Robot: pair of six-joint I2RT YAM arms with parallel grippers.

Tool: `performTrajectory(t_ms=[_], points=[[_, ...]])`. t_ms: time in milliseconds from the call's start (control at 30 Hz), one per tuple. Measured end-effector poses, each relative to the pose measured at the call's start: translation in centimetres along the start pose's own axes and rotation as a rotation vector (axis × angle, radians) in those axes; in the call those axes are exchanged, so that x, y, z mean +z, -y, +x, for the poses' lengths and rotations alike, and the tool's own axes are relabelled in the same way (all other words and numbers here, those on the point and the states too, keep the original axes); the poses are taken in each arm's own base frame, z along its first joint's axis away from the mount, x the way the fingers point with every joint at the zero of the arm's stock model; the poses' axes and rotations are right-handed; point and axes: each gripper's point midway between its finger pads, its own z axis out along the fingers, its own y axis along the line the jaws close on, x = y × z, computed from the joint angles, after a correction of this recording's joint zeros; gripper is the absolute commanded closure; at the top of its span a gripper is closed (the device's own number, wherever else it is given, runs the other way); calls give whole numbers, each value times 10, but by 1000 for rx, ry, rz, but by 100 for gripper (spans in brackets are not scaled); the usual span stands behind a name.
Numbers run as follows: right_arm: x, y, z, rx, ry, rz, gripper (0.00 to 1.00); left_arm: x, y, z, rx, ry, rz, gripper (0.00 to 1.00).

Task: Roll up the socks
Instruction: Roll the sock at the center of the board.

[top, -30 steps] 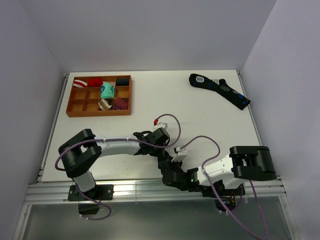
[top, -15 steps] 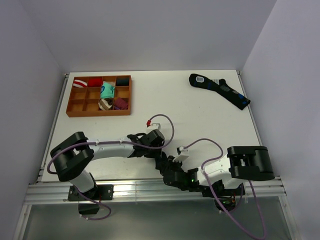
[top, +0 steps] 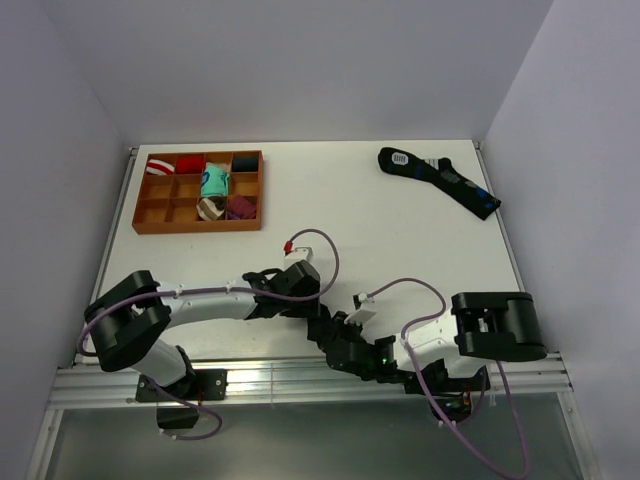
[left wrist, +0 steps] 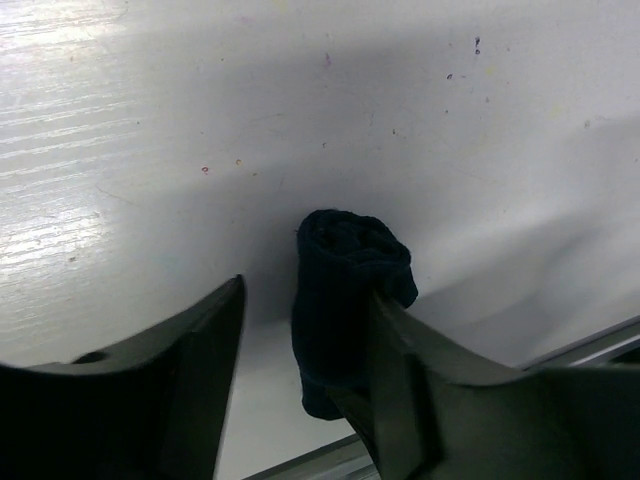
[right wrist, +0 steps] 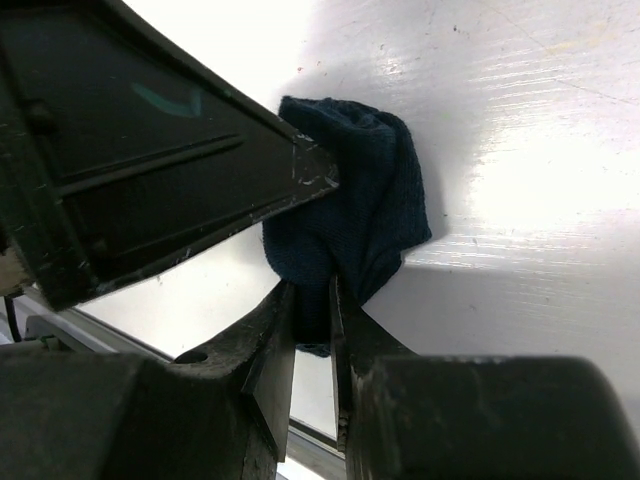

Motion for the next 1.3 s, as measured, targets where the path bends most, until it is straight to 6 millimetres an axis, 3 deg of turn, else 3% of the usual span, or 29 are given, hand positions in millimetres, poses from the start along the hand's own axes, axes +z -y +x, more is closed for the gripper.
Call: performTrajectory(t_ms=[1300], points=[[3, -3, 4, 100, -13, -34, 80, -10, -11, -1, -118, 0, 134, 43]])
